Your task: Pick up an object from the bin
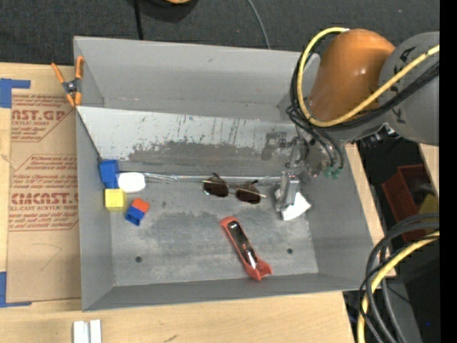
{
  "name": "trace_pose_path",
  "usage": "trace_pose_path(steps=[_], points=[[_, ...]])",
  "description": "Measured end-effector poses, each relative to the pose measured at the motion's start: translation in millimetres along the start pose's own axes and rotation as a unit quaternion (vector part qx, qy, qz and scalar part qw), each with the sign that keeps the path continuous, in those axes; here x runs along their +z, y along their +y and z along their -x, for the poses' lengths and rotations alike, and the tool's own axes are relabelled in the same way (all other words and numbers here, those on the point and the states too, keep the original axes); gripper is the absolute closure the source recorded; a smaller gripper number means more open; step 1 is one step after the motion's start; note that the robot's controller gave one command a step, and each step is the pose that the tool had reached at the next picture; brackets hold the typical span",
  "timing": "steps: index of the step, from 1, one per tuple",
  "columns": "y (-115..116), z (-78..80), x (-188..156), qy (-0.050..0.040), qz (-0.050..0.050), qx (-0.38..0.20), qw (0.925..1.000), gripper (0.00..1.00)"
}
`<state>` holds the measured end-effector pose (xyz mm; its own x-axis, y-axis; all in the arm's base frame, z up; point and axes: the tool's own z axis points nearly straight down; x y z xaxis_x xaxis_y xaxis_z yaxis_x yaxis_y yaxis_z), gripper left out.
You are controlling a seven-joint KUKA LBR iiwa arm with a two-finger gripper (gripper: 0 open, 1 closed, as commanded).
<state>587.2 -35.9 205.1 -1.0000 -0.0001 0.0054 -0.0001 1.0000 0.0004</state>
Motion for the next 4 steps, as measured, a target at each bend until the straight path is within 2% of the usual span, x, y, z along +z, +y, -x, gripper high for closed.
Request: trace_pose_path(steps=[1, 2, 3, 4], points=[[0, 1.4, -5, -0.0038, 0.000, 0.000, 1.0000, 0.00], [12, 0.6, 52, -0.0049, 0.000, -0.032, 0.9995, 0.00], [17, -5.4, 88, -0.0023, 0.000, 0.031, 0.9995, 0.00], [20, -8.0, 135, -0.0049, 0.000, 0.068, 0.9977, 1.00]])
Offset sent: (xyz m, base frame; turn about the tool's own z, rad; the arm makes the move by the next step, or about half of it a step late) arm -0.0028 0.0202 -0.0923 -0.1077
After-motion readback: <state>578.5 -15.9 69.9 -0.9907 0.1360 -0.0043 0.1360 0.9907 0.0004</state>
